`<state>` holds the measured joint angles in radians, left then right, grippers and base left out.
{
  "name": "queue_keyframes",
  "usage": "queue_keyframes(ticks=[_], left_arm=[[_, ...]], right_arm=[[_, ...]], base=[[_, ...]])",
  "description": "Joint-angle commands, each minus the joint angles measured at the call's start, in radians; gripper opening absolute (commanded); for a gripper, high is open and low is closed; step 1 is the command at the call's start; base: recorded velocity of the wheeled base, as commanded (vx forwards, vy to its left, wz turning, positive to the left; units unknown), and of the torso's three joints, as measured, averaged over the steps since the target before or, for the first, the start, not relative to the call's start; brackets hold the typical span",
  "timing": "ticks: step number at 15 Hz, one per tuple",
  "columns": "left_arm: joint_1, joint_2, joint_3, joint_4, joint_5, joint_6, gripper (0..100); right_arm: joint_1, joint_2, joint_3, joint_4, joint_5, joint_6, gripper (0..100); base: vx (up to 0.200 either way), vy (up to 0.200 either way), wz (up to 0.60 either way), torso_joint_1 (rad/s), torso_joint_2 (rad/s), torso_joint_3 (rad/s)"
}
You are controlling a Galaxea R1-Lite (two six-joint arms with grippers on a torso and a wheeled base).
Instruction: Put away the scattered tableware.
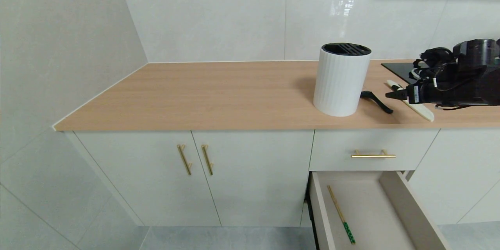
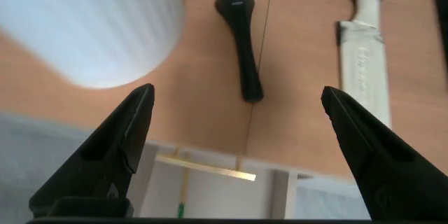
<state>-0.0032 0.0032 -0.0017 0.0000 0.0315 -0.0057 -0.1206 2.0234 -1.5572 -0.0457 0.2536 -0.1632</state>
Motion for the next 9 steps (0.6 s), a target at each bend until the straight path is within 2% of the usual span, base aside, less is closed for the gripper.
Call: queue_keyframes(ticks=[1, 9], left_arm=[[0.000, 0.000, 0.000, 0.000, 0.001, 0.000, 100], [0.000, 0.000, 0.000, 0.000, 0.001, 0.000, 100]], right_arm=[[0.003, 0.095, -0.032, -0.002, -0.001, -0.007, 100], [0.038, 0.207, -0.095, -0.063, -0.001, -0.006, 100]], base=[[0.000, 0.000, 0.00, 0.000, 0.00, 0.000], [0.000, 0.000, 0.00, 0.000, 0.00, 0.000]])
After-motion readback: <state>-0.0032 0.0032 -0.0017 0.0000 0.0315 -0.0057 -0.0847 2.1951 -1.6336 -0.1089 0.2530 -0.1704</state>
